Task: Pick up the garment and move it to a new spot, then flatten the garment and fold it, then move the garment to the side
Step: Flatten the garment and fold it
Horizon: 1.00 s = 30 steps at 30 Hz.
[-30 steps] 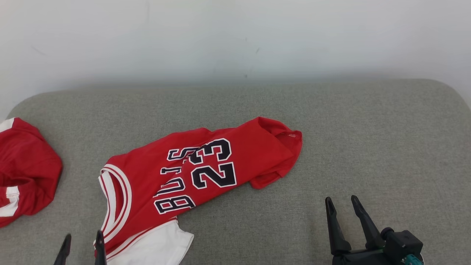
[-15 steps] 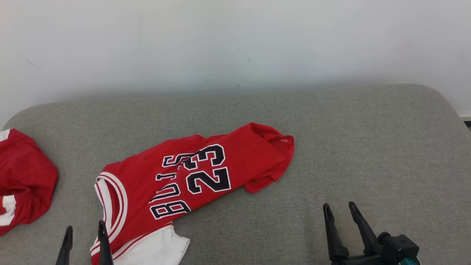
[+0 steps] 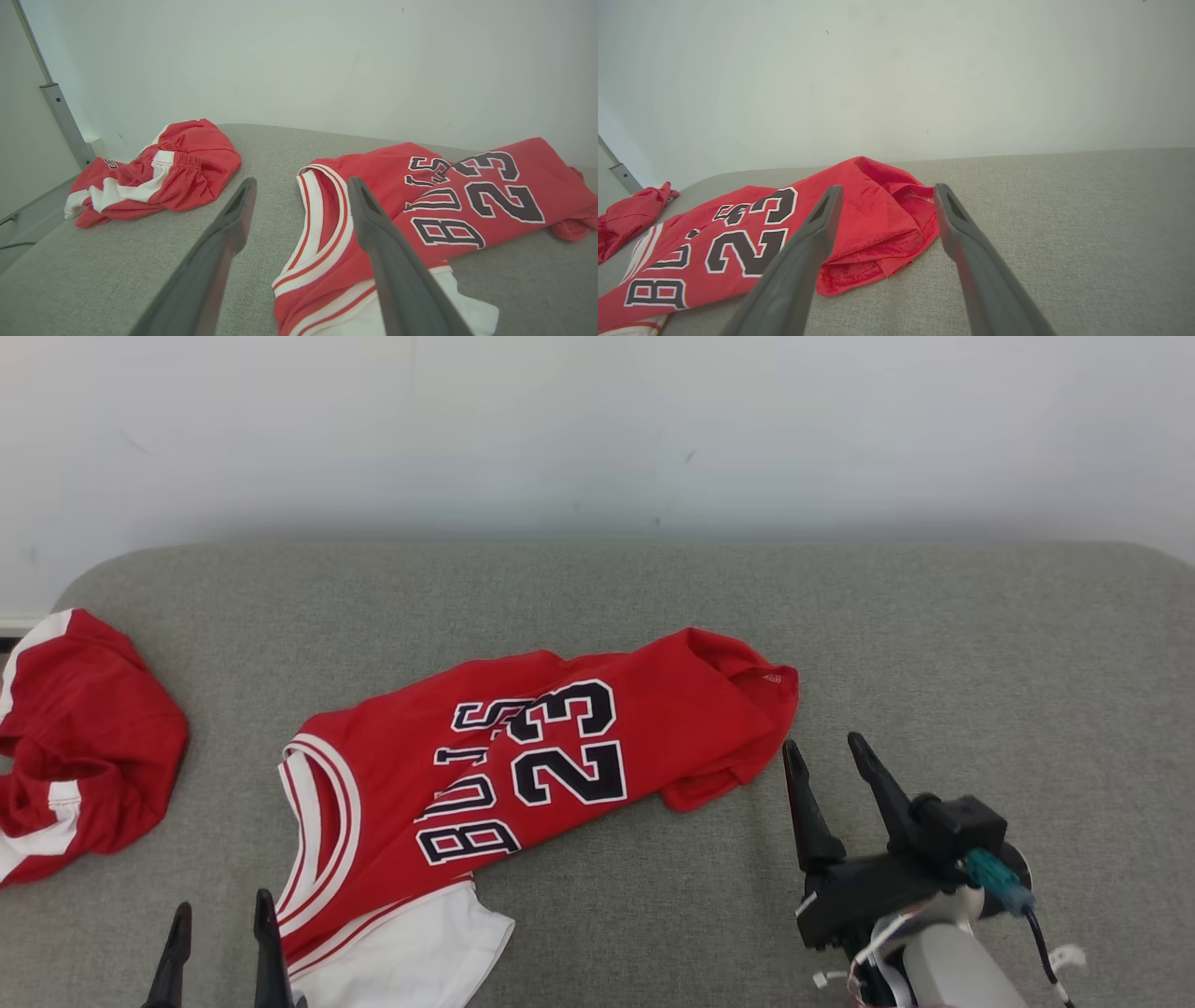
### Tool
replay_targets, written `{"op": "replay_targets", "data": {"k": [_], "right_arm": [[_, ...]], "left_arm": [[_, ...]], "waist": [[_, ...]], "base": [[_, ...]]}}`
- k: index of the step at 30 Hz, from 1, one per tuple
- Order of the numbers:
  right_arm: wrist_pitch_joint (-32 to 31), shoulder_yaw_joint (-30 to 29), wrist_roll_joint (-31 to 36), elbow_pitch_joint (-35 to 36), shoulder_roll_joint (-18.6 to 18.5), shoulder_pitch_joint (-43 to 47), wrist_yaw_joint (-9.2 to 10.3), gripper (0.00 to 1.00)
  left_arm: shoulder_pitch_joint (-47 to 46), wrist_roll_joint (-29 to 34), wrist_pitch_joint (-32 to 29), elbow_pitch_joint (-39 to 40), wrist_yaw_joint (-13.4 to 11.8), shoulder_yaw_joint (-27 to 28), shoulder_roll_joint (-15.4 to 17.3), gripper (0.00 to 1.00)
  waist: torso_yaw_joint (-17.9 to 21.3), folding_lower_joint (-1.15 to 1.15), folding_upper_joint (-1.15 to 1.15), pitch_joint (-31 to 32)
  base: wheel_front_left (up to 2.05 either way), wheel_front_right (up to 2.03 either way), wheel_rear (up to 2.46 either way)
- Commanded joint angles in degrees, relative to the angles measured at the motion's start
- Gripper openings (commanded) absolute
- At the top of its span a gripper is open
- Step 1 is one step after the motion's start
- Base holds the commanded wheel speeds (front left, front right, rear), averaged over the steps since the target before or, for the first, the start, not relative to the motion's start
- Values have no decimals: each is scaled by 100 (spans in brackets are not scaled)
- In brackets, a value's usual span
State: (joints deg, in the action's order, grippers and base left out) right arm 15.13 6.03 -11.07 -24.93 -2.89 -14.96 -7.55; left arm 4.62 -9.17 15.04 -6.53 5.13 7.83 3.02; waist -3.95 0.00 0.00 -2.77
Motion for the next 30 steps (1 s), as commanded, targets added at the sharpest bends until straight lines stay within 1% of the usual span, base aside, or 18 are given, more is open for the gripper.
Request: {"op": "replay_targets", "data": {"k": [1,8,14,18,20,21,22,23,24,27,30], "right_arm": [[1,-1,99,-232,-11,-301,13,100],[1,-45,164,-1657,-186,-1512,13,100],[1,48,145,-2901,-278,-2127,13,100],[2,131,88,-3411,-292,-2329,13,100],[2,181,41,-3532,-285,-2398,13,100],[2,210,34,-3614,-280,-2412,13,73],[2,248,6,-3688,-268,-2427,13,44],[2,248,6,-3688,-268,-2427,13,44],[2,314,-49,-3776,-249,-2510,13,0],[2,330,-117,-3684,-243,-2544,13,0],[2,370,-149,-3440,-231,-2423,13,0]], "left_arm": [[-88,-25,20,-37,31,-35,-18,100],[-365,-214,21,-133,14,-271,-16,100],[-484,-296,21,-169,-25,-413,-17,100],[-493,-326,21,-177,-39,-457,-16,100],[-526,-342,21,-181,-38,-467,-17,100],[-543,-348,21,-184,-35,-468,-17,100],[-556,-350,21,-189,-31,-467,-17,100],[-556,-350,21,-189,-31,-467,-17,100],[-587,-372,21,-197,-22,-456,-17,100],[-610,-381,21,-200,-22,-438,-17,100],[-560,-400,21,-198,-54,-399,-18,100]], "waist": [[-163,0,0,-191],[-473,0,0,-525],[-688,0,0,-664],[-767,0,0,-708],[-796,0,0,-733],[-807,0,0,-742],[-816,0,0,-752],[-816,0,0,-752],[-821,0,0,-773],[-807,0,0,-789],[-728,0,0,-750]], "base": [[0,0,0],[0,0,0],[0,0,0],[0,0,0],[0,0,0],[0,0,0],[0,0,0],[0,0,0],[0,0,0],[0,0,0],[0,0,0]]}}
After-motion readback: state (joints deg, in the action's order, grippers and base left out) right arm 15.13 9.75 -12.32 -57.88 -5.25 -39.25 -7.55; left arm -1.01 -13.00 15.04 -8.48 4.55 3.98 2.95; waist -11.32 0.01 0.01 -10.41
